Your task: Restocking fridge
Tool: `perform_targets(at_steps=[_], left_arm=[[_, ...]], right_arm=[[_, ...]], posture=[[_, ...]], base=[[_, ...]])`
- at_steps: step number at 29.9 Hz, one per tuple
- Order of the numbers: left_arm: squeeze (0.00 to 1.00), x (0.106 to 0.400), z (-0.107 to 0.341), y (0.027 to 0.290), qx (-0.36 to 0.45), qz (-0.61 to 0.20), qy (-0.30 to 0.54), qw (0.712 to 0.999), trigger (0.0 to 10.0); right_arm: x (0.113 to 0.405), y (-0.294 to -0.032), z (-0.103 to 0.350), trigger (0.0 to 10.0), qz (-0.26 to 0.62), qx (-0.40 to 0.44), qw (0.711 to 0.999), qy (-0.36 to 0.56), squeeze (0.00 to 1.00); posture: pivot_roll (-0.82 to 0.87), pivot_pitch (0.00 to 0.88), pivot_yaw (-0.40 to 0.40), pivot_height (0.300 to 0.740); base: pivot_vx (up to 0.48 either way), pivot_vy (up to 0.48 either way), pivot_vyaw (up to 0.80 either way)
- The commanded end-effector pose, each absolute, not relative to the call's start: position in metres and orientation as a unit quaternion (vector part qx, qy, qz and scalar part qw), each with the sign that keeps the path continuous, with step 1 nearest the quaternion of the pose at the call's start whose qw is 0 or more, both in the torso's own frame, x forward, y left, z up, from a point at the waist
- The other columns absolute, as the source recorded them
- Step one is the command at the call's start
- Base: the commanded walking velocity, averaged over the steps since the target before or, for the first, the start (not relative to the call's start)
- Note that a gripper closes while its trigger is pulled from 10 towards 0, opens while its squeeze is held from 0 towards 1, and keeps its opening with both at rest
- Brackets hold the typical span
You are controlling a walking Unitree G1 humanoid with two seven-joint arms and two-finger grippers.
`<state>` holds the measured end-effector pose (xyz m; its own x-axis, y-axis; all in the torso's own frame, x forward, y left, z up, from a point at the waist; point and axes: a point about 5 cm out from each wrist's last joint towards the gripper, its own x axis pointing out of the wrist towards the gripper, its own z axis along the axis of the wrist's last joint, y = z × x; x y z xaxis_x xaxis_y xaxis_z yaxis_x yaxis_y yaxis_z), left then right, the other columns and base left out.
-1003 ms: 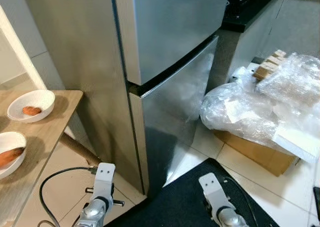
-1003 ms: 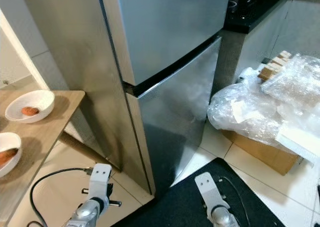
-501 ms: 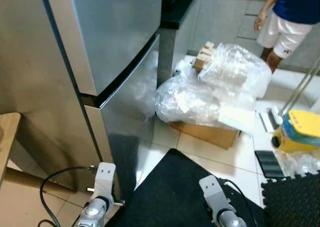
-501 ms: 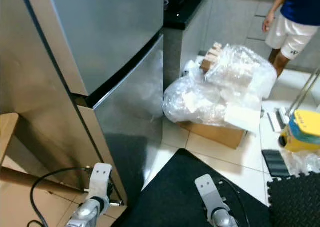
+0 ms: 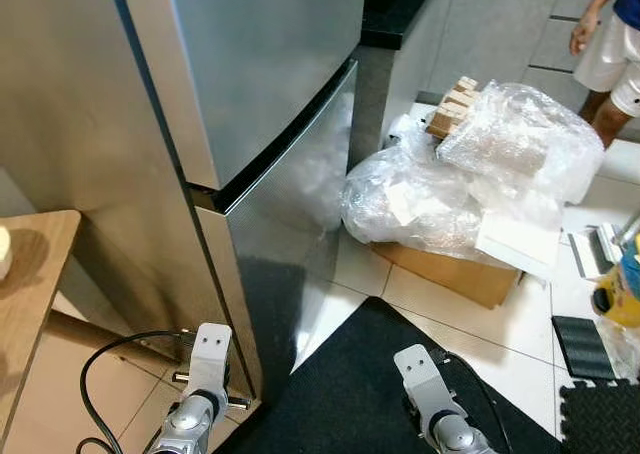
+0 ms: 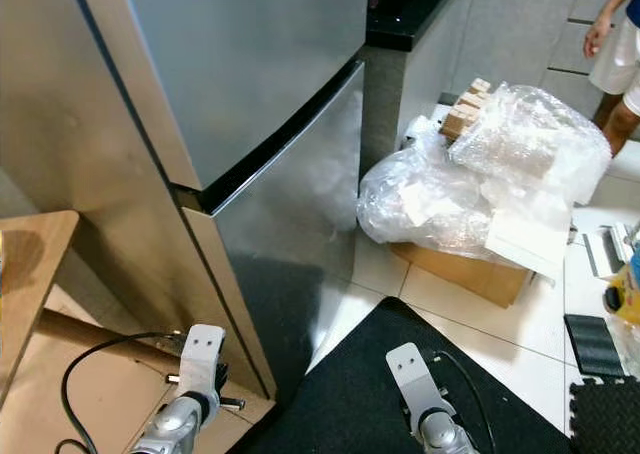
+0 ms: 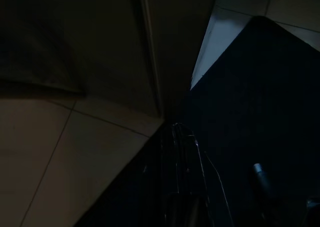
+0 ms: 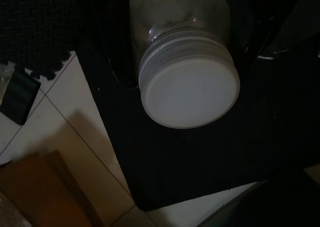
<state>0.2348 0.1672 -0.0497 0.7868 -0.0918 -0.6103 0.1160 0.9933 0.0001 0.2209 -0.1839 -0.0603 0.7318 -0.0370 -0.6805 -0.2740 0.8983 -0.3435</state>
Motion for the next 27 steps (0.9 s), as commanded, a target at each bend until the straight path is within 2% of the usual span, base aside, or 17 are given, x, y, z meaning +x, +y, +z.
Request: perform_targets(at_steps=[1,27], left_arm=[[0.0,0.2329,-0.0508,0.1657,0.017,-0.055,0.321,0.945,10.0],[0.0,0.2337,-0.0501,0.1662,0.008,-0.048,0.318,0.947,10.0]], right_arm=[[0.2201,-0.1837,-0.0605,10.0,0.07,-0.218,0.905,0.358,0.0],[0.2209,-0.1845,-0.0598,10.0,0.071,-0.221,0.905,0.356,0.0]], posture=[[-0.1,0.052,0.041,0.74],[-0.11,0.04,0.043,0.74]], base=[[0.0,0.0,0.0],[0.0,0.0,0.0]])
